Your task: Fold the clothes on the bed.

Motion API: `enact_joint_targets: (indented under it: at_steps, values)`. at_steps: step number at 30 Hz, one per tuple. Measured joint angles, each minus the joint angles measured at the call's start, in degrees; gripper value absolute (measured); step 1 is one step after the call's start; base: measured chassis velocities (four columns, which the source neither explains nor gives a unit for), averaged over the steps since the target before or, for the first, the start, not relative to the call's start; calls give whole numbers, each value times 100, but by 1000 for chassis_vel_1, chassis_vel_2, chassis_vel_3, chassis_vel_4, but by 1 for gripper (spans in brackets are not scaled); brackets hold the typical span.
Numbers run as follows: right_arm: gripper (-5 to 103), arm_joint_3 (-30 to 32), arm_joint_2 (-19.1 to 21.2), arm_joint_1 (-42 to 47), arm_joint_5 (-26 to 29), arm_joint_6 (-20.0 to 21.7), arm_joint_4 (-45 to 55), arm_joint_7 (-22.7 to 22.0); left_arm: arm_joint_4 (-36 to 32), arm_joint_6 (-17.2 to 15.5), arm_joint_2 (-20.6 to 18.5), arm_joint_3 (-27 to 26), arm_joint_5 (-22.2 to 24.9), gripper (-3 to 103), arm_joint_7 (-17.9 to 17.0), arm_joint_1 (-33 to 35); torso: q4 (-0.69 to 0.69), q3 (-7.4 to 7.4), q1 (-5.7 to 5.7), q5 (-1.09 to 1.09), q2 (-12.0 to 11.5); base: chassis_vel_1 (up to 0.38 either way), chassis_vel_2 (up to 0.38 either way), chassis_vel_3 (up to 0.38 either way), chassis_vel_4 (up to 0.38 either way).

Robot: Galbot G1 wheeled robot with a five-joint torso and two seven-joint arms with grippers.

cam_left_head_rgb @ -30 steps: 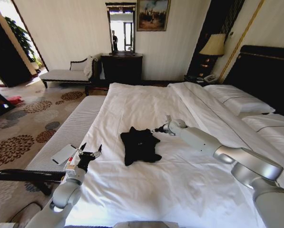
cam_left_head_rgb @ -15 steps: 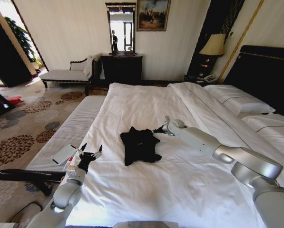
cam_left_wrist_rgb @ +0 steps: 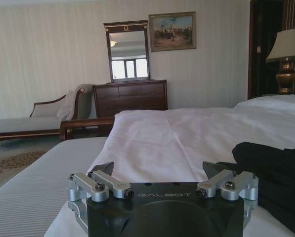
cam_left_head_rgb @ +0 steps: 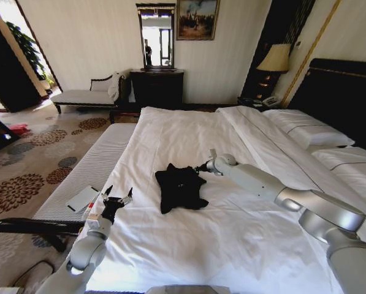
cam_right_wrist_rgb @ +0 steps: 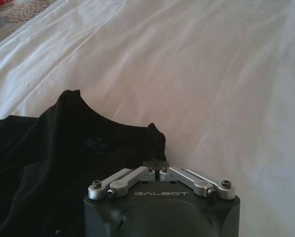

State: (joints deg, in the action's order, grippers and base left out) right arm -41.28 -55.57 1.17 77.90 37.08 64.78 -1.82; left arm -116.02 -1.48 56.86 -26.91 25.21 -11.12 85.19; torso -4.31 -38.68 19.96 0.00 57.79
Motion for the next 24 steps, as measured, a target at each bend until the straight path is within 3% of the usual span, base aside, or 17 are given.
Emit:
enact_joint_targets:
  at_steps: [3, 6, 7, 12, 13, 16, 17, 20, 24]
  values:
    - [0, 33, 35, 21, -1, 0, 83, -19, 0, -95, -103, 46, 120, 100, -40, -85, 2, 0, 0, 0, 0, 0, 0, 0, 0]
    - [0, 84, 126, 66, -12, -4, 236, -45, -17, -500, -446, 258, 547, 100, -280, -538, 0, 0, 0, -1, 0, 0, 0, 0, 0]
    - [0, 84, 126, 66, -12, -4, 236, -45, -17, -500, -446, 258, 547, 100, -280, -538, 0, 0, 0, -1, 0, 0, 0, 0, 0]
    - [0, 157, 197, 150, -70, -14, 357, -51, -12, -1189, -1183, 1019, 1913, 100, -767, -2057, -2, 0, 0, 2, 0, 0, 0, 0, 0]
    - [0, 157, 197, 150, -70, -14, 357, -51, -12, -1189, -1183, 1019, 1913, 100, -767, -2057, -2, 0, 0, 2, 0, 0, 0, 0, 0]
    - [0, 176, 218, 189, -103, -18, 450, -51, 124, -1424, -1366, 1722, 2669, 100, -1048, -2996, 1, -1, 1, 1, 0, 0, 0, 0, 0]
    - [0, 176, 218, 189, -103, -18, 450, -51, 124, -1424, -1366, 1722, 2669, 100, -1048, -2996, 1, -1, 1, 1, 0, 0, 0, 0, 0]
    - [0, 186, 240, 218, -119, -19, 511, -51, 379, -1669, -1238, 2514, 3213, 100, -1376, -4012, 1, -1, 0, 1, 0, 0, 0, 0, 0]
    - [0, 186, 275, 241, -129, -19, 562, -49, 786, -2142, -716, 3283, 3691, 102, -1996, -4936, -1, -1, 1, 1, 0, 0, 0, 0, 0]
